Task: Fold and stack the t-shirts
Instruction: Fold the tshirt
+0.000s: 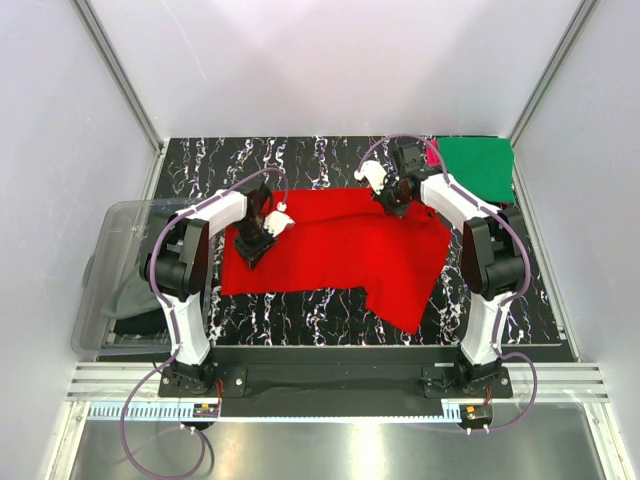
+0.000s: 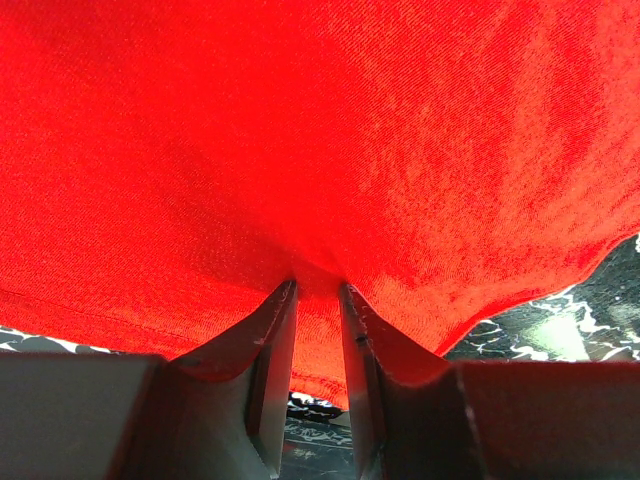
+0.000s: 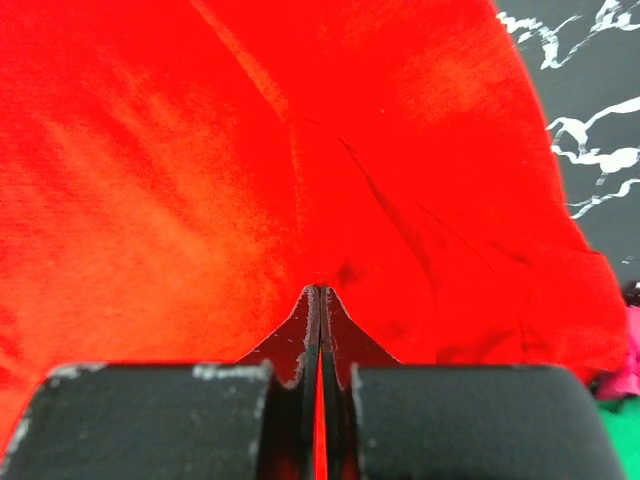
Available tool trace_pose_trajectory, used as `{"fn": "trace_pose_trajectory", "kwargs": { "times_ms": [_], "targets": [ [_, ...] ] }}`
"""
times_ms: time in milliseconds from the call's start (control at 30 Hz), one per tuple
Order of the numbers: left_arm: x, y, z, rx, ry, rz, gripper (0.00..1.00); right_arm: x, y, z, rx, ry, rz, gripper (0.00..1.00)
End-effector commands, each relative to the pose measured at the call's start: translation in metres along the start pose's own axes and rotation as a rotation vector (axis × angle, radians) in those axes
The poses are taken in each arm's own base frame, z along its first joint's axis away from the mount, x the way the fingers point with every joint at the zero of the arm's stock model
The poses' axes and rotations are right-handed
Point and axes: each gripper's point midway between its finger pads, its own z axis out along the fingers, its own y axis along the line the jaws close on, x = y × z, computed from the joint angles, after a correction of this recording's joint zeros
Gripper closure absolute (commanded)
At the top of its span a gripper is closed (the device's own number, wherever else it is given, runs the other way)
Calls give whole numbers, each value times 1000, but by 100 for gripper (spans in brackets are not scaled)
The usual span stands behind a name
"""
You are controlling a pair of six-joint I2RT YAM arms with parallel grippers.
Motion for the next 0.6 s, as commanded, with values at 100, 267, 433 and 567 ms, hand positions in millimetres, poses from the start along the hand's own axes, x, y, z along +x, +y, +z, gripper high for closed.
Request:
{"fn": "trace_pose_trajectory", "kwargs": {
  "times_ms": [100,267,433,567],
  "targets": [
    [-15,4,-2,5,-50,5,71,-9,27,-21,-61,-15,31,100],
    [-14,3,-3,3,-51,6,71,-12,46,-24,-119,-10,30,100],
    [-15,3,-4,6,-58,0,71,-17,61,-22,-166,-8,25,100],
    [-15,2,-4,6,-58,0,71,-19,67,-16,-187,0,23,99]
  ]
}}
